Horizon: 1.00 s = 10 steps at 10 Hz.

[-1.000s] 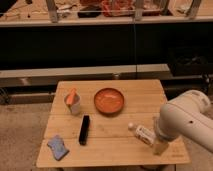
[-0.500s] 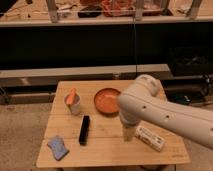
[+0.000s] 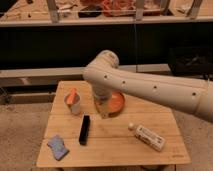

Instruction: Move the arm in a circular motion

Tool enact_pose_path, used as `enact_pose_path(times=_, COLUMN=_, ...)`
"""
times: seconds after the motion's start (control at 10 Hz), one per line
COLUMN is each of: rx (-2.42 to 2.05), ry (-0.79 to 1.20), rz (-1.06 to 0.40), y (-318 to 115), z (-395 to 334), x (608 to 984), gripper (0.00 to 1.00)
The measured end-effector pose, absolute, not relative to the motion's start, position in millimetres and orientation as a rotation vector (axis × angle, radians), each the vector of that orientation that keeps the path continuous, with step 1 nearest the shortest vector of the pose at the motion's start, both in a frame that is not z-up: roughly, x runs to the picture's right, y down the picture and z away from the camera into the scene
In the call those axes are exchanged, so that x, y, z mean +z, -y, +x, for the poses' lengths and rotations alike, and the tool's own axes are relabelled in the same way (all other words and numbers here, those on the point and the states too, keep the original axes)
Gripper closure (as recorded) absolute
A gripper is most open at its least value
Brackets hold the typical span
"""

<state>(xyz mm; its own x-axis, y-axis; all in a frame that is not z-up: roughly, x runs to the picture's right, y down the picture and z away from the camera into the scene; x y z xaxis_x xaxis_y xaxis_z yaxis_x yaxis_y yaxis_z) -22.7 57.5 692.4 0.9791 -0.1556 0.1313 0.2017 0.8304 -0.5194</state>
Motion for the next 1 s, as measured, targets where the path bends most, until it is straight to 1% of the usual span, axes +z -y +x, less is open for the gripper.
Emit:
enact_pose_path(times=0.3, rx=-0.194, ry=0.054, rz=-0.587, y=1.7, z=-15.4, x=734.5, gripper=0.2)
enact_pose_path(times=0.5, rx=-0.147, ry=0.038, rz=-0.611, y=25.3, z=14.7, x=752.5, gripper=0.2)
enact_pose_path(times=0.8, rx=-0.031, ry=0.022, rz=-0.657, y=35.3, z=93.9, x=769.3, gripper=0.2)
enact_pose_path(times=1.0, rx=0.003, ry=0.014, rz=-0.669, y=34.5, z=123.8, x=772.7, gripper=0.2)
